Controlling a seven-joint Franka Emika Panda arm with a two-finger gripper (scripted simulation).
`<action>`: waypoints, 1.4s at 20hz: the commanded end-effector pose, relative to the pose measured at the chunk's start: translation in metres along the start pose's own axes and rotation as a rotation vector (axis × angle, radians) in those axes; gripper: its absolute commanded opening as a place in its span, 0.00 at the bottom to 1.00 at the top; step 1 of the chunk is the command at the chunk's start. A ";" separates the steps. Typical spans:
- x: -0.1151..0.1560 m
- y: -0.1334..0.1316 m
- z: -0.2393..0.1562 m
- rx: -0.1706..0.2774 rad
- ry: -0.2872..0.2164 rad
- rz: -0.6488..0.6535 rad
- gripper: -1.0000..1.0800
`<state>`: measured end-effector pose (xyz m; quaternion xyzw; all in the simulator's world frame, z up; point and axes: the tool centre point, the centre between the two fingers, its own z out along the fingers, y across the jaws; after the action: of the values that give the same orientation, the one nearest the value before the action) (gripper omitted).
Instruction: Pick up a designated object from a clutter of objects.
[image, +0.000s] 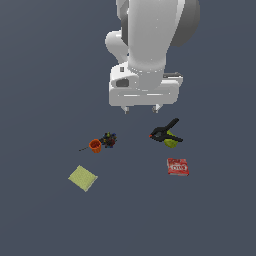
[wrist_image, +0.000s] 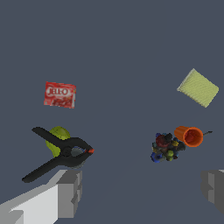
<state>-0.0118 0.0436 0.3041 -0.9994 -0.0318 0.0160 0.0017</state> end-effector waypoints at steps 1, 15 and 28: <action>0.000 0.000 0.000 0.000 0.000 0.000 0.96; -0.001 0.014 -0.003 -0.027 -0.013 -0.018 0.96; 0.015 0.000 0.015 -0.042 -0.013 -0.149 0.96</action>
<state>-0.0001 0.0411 0.2928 -0.9953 -0.0926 0.0217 -0.0170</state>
